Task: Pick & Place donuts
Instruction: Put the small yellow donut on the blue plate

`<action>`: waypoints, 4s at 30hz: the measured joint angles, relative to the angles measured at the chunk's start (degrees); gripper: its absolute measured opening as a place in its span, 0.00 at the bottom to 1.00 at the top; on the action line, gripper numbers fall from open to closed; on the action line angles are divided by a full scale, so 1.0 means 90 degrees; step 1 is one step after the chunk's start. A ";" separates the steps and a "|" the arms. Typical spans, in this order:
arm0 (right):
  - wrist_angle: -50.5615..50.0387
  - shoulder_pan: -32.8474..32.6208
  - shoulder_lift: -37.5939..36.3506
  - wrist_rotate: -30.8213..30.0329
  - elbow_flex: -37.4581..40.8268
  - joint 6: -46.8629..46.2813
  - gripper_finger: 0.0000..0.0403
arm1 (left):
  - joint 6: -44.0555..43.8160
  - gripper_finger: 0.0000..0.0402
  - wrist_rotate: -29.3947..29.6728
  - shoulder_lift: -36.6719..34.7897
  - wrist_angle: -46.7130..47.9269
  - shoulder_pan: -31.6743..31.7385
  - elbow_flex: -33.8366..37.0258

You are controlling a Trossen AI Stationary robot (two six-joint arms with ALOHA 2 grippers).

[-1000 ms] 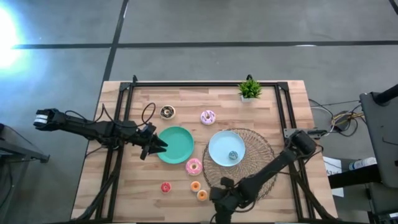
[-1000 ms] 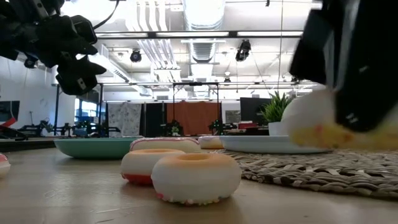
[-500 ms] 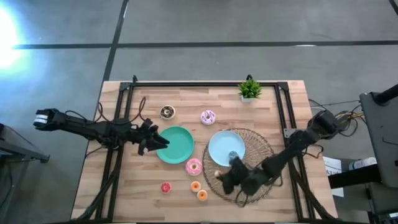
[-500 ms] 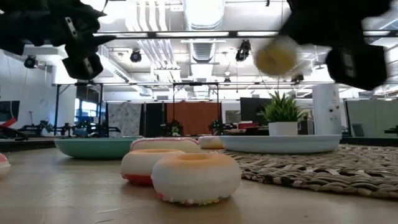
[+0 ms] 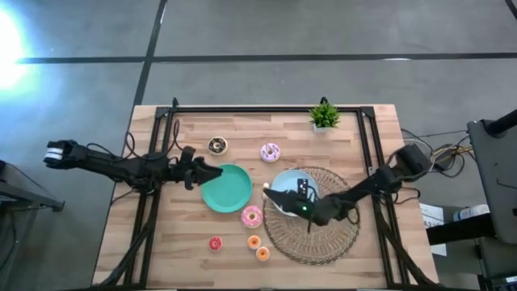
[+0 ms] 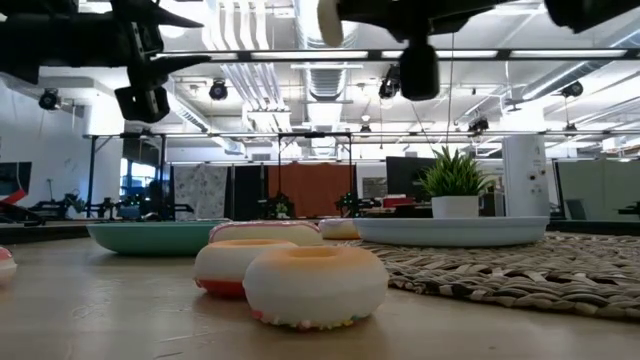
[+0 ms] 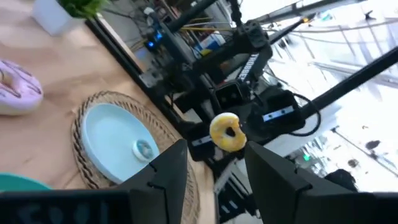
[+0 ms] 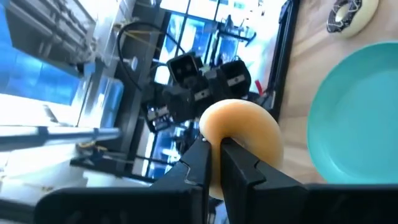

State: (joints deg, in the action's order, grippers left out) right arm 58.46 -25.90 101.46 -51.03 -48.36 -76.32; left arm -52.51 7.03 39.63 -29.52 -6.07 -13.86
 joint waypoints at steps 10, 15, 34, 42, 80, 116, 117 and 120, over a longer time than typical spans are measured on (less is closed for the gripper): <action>0.0042 0.0711 0.0169 0.0052 -0.0653 -0.0034 0.05 | 0.2725 0.34 0.1216 0.1313 0.0332 -0.0643 -0.1228; 0.0041 0.0855 0.0169 0.0082 -0.0733 -0.0179 0.05 | 0.4421 0.34 0.2175 0.2130 0.0993 -0.1057 -0.2163; 0.0049 0.1111 0.0159 -0.0024 -0.0707 -0.0260 0.05 | 0.5707 0.34 0.3626 0.3830 0.1392 -0.1243 -0.3478; 0.0046 0.1199 0.0159 0.0043 -0.0699 -0.0142 0.05 | 0.5543 0.34 0.3618 0.3900 0.0931 -0.1185 -0.3513; -0.0021 0.0990 -0.0315 0.1154 -0.0066 0.0601 0.49 | 0.6157 0.00 0.3580 0.4156 0.1541 -0.0887 -0.3678; -1.0333 -0.0197 -0.4395 -0.0780 -0.1889 0.0513 0.52 | 0.9748 0.00 0.2668 0.8503 0.3246 -0.0883 -0.6824; -1.0340 -0.0249 -0.4404 -0.0841 -0.1889 0.0506 0.52 | 0.9876 0.00 0.2669 0.8594 0.3304 -0.0896 -0.6890; -1.0338 -0.0389 -0.4431 -0.1007 -0.1881 0.0483 0.52 | 1.0008 0.00 0.2668 0.8776 0.3602 -0.0912 -0.7104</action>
State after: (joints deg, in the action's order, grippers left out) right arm -34.59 -29.40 61.58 -60.09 -65.29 -71.97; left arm 37.56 31.04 118.62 2.90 -14.28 -77.79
